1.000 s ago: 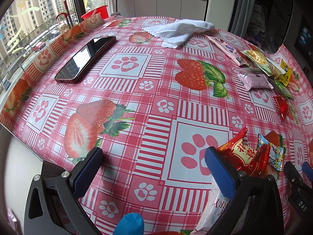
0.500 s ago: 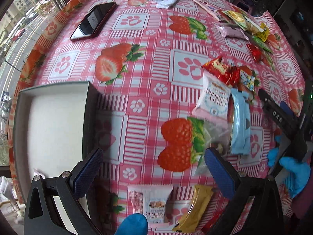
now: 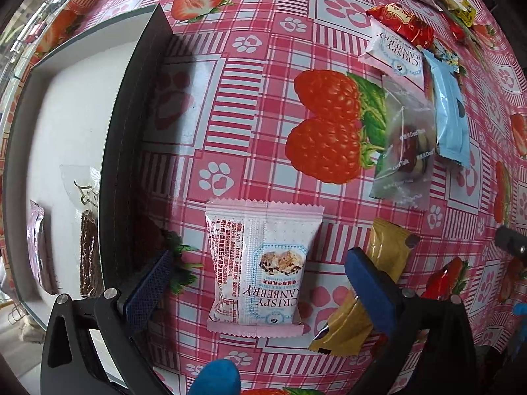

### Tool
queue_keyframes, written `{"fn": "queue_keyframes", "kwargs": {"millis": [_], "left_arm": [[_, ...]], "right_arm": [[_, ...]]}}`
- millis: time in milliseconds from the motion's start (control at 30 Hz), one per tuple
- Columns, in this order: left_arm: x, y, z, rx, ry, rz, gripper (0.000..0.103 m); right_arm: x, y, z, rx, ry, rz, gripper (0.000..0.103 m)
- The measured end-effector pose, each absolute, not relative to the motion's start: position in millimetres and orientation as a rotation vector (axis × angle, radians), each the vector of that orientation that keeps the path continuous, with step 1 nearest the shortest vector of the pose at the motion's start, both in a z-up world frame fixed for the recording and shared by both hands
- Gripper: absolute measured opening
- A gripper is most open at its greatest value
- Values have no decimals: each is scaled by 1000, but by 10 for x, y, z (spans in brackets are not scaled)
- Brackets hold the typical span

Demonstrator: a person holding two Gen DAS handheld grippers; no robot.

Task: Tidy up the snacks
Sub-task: 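Move the left tool to the cranberry biscuit packet while the right tool approaches the red bar, then close the left tool on the cranberry packet while the right tool grips the red bar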

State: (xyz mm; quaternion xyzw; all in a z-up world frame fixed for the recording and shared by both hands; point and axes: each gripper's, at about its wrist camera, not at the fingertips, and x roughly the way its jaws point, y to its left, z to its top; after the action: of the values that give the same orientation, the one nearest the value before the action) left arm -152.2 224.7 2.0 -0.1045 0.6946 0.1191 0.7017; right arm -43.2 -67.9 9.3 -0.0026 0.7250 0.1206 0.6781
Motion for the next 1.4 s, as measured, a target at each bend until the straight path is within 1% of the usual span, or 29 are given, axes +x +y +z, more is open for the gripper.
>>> {"fn": "queue_keyframes", "kwargs": {"millis": [167,333,367,433,467,500,533,567,767,867,900,933,967,1000,1033,1100,1133,1167,1267,1333,1400], "left_arm": [[-1521,2282,8,-227,1556,252,103],[-1345,2340,-31,-237,1605,251,102],[-1336,2337,-21,-235,1603,248,99],[-1302,2285,36,-207,1583,229,90],[-1294,2235,88,-187,1566,215,78],[-1288,2207,126,-166,1555,199,61],[-1278,2182,154,-154,1552,179,51],[-1267,2174,164,-145,1560,166,44],[-1313,2272,405,-217,1519,72,43],[-1374,2314,606,-187,1496,14,43],[-1403,2357,687,-182,1482,-3,44],[-1433,2399,758,-176,1469,-18,44],[-1407,2429,821,-166,1459,-28,44],[-1452,2482,865,-153,1450,-34,44],[-1482,2547,909,-137,1443,-34,44],[-1664,2701,919,-115,1433,-14,44],[-1715,2799,940,-117,1429,-2,44],[-1799,2897,935,-125,1423,12,44],[-1982,3210,944,-148,1422,67,44],[-2106,3428,962,-164,1417,110,44],[-2197,3601,934,-194,1420,149,44]], "right_arm": [[-758,-632,59,24,1721,300,103],[-913,-509,-6,18,1792,279,103],[-937,-495,-7,37,1801,283,103],[-995,-452,0,76,1811,286,103],[-1024,-427,0,96,1819,283,103],[-1047,-404,-8,119,1828,282,103],[-1041,-357,-8,145,1837,283,103],[-1067,-336,-18,176,1847,283,103],[-1207,-5,-134,265,1870,220,103],[-1332,134,-142,289,1872,149,103],[-1335,244,-146,304,1879,132,100],[-1376,304,-172,315,1890,117,90],[-1417,371,-187,306,1895,90,86],[-1447,440,-177,285,1878,65,86],[-1486,513,-182,273,1873,56,83],[-1551,647,-138,183,1855,16,67],[-1584,716,-109,148,1845,17,42],[-1609,760,-106,147,1850,42,21],[-1692,788,-84,175,1856,25,21],[-1706,733,6,227,1839,46,21],[-1696,883,148,231,1820,117,21]]}}
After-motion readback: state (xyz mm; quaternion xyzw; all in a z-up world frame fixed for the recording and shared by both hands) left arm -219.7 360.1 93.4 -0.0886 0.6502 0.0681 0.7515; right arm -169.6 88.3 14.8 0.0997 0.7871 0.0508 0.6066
